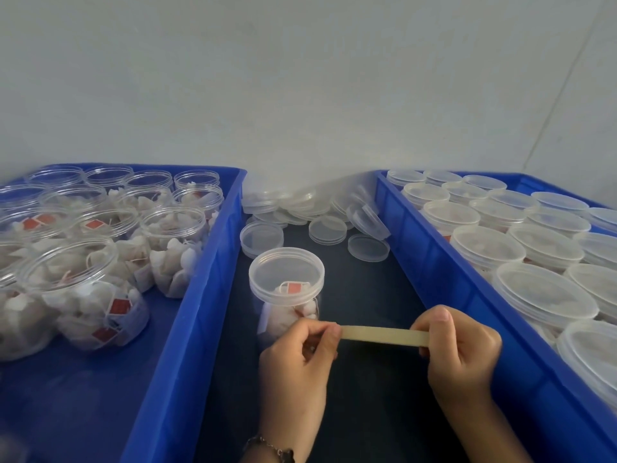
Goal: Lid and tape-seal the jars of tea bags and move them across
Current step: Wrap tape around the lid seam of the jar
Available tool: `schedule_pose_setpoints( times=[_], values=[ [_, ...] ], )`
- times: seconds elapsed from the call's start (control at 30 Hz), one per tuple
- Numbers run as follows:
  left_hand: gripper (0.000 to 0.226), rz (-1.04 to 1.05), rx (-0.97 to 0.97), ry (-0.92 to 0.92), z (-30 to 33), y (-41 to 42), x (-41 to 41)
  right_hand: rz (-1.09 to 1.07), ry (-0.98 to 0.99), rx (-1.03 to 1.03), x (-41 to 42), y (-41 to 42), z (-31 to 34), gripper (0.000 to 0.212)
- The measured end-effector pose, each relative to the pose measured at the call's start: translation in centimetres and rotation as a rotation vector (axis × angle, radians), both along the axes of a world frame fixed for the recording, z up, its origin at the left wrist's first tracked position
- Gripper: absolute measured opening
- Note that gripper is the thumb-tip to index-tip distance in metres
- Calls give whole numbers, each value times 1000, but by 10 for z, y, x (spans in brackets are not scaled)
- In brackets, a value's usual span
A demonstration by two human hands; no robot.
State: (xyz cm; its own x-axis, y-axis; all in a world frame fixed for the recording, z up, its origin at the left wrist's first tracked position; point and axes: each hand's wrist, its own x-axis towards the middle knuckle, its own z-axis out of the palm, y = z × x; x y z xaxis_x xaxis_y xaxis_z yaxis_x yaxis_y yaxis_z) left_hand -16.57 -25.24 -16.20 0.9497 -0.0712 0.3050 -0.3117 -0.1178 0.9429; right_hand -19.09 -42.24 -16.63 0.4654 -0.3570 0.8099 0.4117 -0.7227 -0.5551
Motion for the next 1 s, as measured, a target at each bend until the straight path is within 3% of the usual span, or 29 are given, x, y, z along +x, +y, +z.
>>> schedule_pose_setpoints(
  times=[0.13,0.27,0.33,0.4,0.53,0.67,0.87,0.93,1.0],
  values=[
    [10,-69,-68,118,6,1,-1,-9,3,0,0,0,1,49],
    [17,-186,-316,411,15,6,4,-46,9,20,2,-1,-1,47],
    [8,-275,-505,585,22,10,7,-76,9,22,3,-5,-2,47],
    [9,-292,-564,647,26,13,7,-120,9,12,4,-10,-2,50],
    [12,-194,-242,459,19,4,2,-137,3,45,4,-13,-3,48],
    [23,-279,-137,364,13,1,-2,-47,3,-8,1,-8,-2,48],
    [14,-13,81,-31,4,4,-3,-34,-4,-49,1,-4,1,49],
    [10,-35,8,89,8,4,-3,-29,-6,-50,1,-5,1,48],
    [9,-124,-160,333,13,4,0,-30,-2,-36,2,-5,0,46]
  ],
)
